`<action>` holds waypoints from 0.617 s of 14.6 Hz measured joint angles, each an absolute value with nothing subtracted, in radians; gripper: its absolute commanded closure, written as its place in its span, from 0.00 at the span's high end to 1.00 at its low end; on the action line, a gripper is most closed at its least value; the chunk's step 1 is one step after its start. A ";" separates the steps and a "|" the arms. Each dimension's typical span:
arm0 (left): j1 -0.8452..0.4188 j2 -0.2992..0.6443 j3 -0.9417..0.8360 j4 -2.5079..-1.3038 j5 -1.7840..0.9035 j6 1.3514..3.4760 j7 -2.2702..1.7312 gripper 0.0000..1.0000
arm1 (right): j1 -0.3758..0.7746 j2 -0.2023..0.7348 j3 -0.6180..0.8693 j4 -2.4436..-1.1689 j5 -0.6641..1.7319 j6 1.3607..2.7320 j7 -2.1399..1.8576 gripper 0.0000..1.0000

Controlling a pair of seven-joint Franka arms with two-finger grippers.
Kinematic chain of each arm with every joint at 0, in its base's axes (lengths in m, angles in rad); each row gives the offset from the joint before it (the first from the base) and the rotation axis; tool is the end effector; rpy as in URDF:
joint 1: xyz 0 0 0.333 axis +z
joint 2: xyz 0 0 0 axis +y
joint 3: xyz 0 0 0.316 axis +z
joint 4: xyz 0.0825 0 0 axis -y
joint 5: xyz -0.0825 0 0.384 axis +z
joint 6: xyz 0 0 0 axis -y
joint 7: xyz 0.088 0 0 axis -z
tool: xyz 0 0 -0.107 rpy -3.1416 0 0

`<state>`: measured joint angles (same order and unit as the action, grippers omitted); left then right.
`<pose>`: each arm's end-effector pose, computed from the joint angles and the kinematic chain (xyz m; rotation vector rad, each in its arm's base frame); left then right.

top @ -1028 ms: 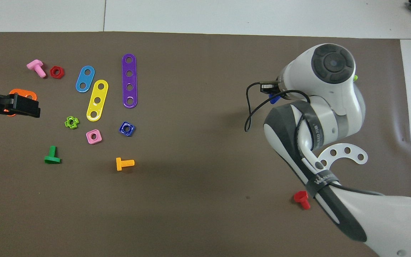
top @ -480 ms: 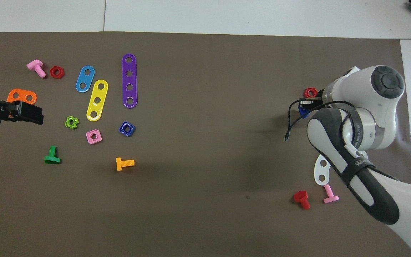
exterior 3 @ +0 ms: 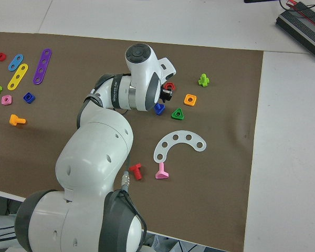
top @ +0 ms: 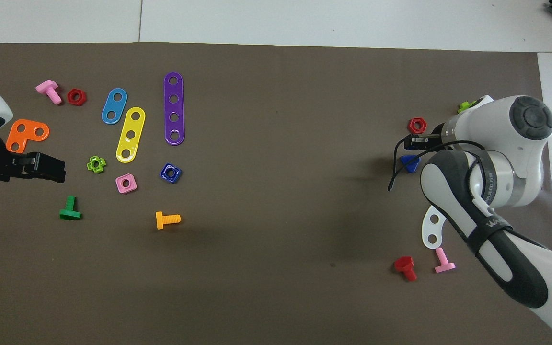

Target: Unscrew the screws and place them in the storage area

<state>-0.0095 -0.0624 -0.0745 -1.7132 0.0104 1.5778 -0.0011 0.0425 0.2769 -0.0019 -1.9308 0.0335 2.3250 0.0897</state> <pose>0.5301 -0.0447 0.5919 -3.1187 0.1296 0.1132 0.6229 0.0260 0.3564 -3.1017 0.1094 -0.1793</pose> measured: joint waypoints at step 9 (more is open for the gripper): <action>-0.009 -0.072 -0.075 -1.712 0.010 1.638 -0.001 1.00 | 0.007 0.051 -0.051 -1.636 -0.027 1.783 0.105 1.00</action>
